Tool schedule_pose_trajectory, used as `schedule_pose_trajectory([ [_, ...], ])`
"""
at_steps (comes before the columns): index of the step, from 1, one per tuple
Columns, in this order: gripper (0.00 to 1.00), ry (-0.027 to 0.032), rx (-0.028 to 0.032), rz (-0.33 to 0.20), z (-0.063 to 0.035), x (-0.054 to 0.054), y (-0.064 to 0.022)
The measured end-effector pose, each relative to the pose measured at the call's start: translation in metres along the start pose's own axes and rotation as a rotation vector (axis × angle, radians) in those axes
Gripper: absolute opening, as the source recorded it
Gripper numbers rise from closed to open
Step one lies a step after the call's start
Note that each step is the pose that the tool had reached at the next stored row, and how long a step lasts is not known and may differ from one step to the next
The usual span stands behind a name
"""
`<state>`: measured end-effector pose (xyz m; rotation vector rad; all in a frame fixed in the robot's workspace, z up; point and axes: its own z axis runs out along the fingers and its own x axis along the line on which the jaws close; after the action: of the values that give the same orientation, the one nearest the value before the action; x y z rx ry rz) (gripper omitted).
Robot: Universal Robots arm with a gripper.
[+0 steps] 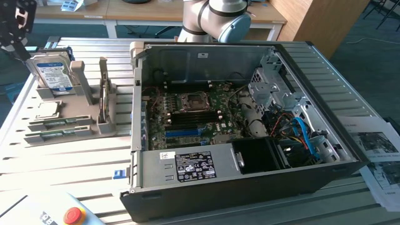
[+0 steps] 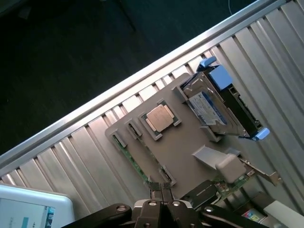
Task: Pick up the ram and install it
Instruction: 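Pick up the ram and move it above insertion slot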
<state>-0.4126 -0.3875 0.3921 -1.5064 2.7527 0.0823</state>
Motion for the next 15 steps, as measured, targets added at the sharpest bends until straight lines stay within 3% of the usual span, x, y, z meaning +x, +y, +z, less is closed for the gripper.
schedule_pose_trajectory([
  [15, 0.10, 0.0102, -0.0063, -0.230, 0.0000, 0.0000, 0.0000],
])
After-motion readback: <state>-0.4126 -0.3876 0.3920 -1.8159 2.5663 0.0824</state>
